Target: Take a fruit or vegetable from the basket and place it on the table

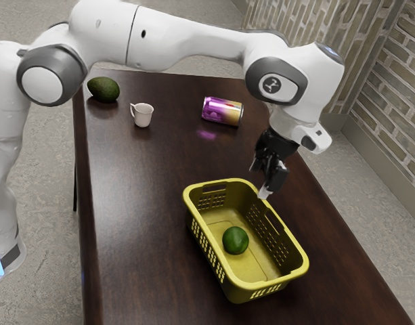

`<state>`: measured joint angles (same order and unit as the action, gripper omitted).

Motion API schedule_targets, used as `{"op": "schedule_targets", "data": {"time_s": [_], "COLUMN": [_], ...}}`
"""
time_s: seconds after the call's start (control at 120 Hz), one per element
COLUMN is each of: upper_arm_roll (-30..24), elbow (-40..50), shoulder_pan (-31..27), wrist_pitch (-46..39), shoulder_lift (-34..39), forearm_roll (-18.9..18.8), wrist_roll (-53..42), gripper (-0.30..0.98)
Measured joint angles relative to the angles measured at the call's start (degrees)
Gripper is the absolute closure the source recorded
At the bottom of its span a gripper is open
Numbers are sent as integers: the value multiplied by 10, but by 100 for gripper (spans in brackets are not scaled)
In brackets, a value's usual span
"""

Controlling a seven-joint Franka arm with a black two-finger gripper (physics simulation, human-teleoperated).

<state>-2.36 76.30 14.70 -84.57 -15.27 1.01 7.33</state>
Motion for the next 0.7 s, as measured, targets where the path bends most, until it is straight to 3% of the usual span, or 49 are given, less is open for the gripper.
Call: {"op": "schedule_targets", "data": {"time_s": [0.233, 0.425, 0.7], "upper_arm_roll": [51, 51, 39], "elbow": [105, 150, 204], "shoulder_pan": [61, 63, 67], "wrist_pitch": [-92, -143, -184], "shoulder_lift": [26, 31, 45], "forearm_roll": [33, 67, 80], "wrist_roll": [74, 128, 182], "gripper": [0, 0, 0]}}
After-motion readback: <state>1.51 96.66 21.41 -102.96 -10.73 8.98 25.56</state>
